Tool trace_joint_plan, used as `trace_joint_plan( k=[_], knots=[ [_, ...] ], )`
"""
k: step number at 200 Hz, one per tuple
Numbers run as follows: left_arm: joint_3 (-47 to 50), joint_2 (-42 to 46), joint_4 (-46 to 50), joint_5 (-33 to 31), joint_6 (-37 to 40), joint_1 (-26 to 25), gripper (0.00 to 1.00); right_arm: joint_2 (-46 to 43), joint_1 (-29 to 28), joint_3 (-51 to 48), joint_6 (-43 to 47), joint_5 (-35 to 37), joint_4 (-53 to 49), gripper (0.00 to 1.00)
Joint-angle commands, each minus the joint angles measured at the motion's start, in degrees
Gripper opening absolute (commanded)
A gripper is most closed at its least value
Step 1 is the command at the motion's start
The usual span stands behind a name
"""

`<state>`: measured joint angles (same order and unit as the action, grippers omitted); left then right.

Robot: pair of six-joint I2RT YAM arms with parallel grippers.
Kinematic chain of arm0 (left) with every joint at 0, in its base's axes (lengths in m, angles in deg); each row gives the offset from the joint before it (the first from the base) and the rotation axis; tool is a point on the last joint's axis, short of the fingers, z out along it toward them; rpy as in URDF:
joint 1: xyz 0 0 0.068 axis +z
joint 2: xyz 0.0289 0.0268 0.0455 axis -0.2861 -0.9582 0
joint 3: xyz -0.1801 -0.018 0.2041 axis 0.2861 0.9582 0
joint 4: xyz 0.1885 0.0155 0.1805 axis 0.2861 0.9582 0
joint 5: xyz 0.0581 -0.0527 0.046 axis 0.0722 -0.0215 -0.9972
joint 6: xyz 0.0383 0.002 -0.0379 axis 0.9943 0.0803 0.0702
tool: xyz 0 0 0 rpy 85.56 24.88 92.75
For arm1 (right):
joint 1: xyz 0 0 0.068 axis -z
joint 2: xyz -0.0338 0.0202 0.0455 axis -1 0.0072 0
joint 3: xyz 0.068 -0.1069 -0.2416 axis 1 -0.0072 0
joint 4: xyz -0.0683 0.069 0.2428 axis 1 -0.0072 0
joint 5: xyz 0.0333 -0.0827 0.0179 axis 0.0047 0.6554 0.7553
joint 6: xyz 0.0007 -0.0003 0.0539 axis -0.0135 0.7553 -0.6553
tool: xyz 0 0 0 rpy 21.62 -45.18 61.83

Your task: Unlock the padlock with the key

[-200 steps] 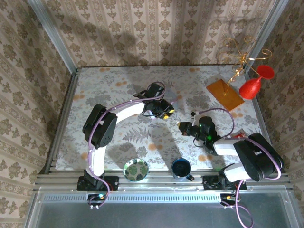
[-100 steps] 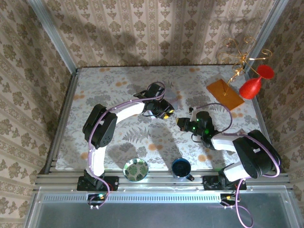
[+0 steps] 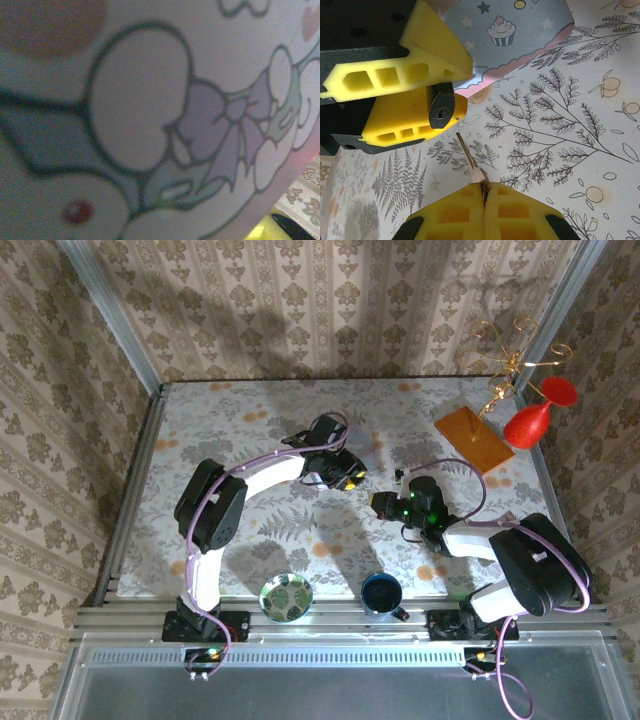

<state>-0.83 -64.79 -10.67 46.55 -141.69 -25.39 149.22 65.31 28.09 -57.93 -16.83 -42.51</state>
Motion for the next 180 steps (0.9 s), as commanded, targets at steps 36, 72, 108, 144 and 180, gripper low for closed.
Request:
trace_joint_plan(
  k=[36,72,108,144,180],
  knots=[
    [0.45,-2.68,0.49,5.43,-2.80,-0.55,0.00,0.85,-0.78,2.26,-0.78,1.75,0.67,0.00],
    [0.28,-2.95,0.43,5.69,-2.89,-0.53,0.00,1.19,-0.89,3.05,-0.88,1.86,0.90,0.00],
    [-0.07,-3.13,0.34,6.02,-2.97,-0.72,0.00,1.77,-0.86,3.84,-0.79,2.60,0.33,0.00],
    [-0.08,-3.21,0.23,6.20,-3.02,-0.74,0.00,2.25,-0.86,3.78,-1.14,3.30,0.69,0.00],
    [0.16,-3.30,0.27,6.40,-3.09,-0.77,0.00,1.56,-0.86,3.36,-1.05,3.78,0.96,0.00]
  ],
)
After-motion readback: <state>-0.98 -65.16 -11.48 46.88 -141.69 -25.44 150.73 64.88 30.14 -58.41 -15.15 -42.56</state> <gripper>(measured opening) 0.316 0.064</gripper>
